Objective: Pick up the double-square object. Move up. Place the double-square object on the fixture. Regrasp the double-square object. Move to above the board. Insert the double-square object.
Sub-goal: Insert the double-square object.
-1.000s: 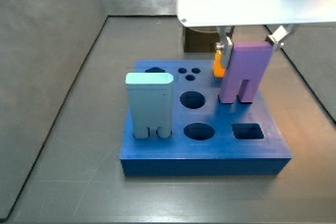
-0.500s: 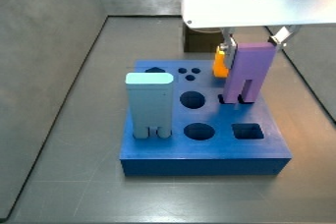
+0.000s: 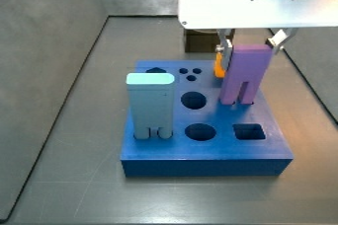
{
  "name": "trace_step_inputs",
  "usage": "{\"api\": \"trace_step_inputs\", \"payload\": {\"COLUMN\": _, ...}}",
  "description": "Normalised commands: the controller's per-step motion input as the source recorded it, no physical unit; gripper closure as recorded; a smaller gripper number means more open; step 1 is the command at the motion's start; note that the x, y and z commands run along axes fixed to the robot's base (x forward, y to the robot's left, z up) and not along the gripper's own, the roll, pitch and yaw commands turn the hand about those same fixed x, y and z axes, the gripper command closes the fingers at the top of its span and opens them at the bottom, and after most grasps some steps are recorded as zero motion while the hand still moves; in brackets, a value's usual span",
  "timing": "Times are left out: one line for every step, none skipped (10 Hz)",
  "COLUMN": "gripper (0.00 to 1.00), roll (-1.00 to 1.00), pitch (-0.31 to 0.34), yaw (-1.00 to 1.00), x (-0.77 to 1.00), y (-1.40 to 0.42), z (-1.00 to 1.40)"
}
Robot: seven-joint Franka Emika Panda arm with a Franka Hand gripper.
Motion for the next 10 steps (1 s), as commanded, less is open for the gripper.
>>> {"api": "trace_step_inputs", "payload": {"gripper": 1.0, "roll": -0.04, "pitch": -0.016, "yaw": -0.01, "x": 0.09, "y": 0.05, "z": -0.5}}
{"api": "trace_step_inputs", "payload": {"gripper": 1.0, "roll": -0.03, "pitch": -0.034, "yaw": 0.0, "x": 0.12, "y": 0.01, "z": -0.64}}
{"api": "trace_step_inputs", "payload": {"gripper": 1.0, "roll": -0.01, "pitch": -0.04, "yaw": 0.0, "x": 0.1, "y": 0.0, "z": -0.68}}
{"api": "trace_step_inputs", "payload": {"gripper": 1.0, "roll": -0.01, "pitch": -0.036, "yaw": 0.0, "x": 0.09, "y": 0.0, "z": -0.7}}
{"api": "trace_step_inputs", "payload": {"gripper": 1.0, "roll": -0.01, "pitch": -0.031, "yaw": 0.0, "x": 0.07, "y": 0.0, "z": -0.65}}
{"api": "trace_step_inputs", "payload": {"gripper": 1.0, "roll": 0.0, "pitch": -0.026, "yaw": 0.0, "x": 0.0, "y": 0.0, "z": -0.33}}
{"api": "trace_step_inputs", "payload": {"gripper": 1.0, "roll": -0.01, "pitch": -0.083, "yaw": 0.0, "x": 0.0, "y": 0.0, "z": -0.09}}
{"api": "trace_step_inputs", "payload": {"gripper": 1.0, "roll": -0.03, "pitch": -0.014, "yaw": 0.0, "x": 0.0, "y": 0.0, "z": 0.0}}
{"api": "trace_step_inputs", "payload": {"gripper": 1.0, "roll": -0.01, "pitch": 0.0, "yaw": 0.0, "x": 0.0, "y": 0.0, "z": 0.0}}
{"api": "trace_step_inputs", "payload": {"gripper": 1.0, "roll": 0.0, "pitch": 0.0, "yaw": 0.0, "x": 0.0, "y": 0.0, "z": 0.0}}
